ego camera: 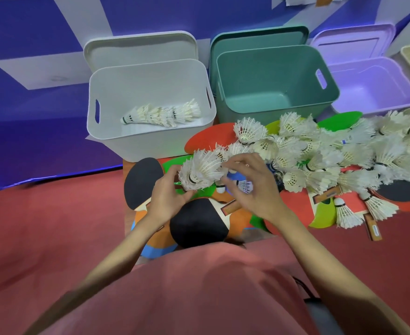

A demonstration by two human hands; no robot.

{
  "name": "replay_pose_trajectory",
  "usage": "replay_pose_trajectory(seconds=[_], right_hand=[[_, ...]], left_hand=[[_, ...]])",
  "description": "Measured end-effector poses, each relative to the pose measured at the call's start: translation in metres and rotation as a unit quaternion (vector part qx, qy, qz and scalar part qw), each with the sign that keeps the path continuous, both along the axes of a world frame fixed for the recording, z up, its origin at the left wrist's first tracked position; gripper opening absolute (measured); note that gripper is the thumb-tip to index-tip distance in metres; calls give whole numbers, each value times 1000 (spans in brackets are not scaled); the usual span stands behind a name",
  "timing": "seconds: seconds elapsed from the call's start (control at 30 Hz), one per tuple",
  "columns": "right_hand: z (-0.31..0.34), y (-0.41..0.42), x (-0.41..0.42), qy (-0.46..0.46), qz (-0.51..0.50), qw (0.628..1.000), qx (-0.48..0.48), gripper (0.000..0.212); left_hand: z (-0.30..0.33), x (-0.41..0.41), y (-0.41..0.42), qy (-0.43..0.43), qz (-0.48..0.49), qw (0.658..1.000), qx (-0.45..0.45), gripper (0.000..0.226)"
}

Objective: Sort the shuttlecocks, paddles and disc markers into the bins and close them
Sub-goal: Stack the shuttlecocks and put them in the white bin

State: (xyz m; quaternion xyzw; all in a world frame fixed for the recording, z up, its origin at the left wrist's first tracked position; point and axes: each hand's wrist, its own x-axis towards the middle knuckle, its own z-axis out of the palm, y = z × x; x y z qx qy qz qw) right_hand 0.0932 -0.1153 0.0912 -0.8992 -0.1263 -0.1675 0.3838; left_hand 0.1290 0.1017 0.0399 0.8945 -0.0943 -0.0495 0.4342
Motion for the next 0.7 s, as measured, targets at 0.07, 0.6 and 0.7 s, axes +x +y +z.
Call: replay_pose_trajectory(seconds=[0.07, 0.6, 0.7], right_hand=[[-3, -20, 11, 18, -67, 997, -15, 21], [-12, -41, 82, -51, -155, 966, -202, 6], [17, -30, 60, -138, -112, 982, -58, 8]], left_hand=[[1, -1, -2, 2, 6, 1000, -9, 57], [12, 1, 4, 6, 59, 998, -14, 51], [8, -1, 6, 12, 64, 998, -8, 49]])
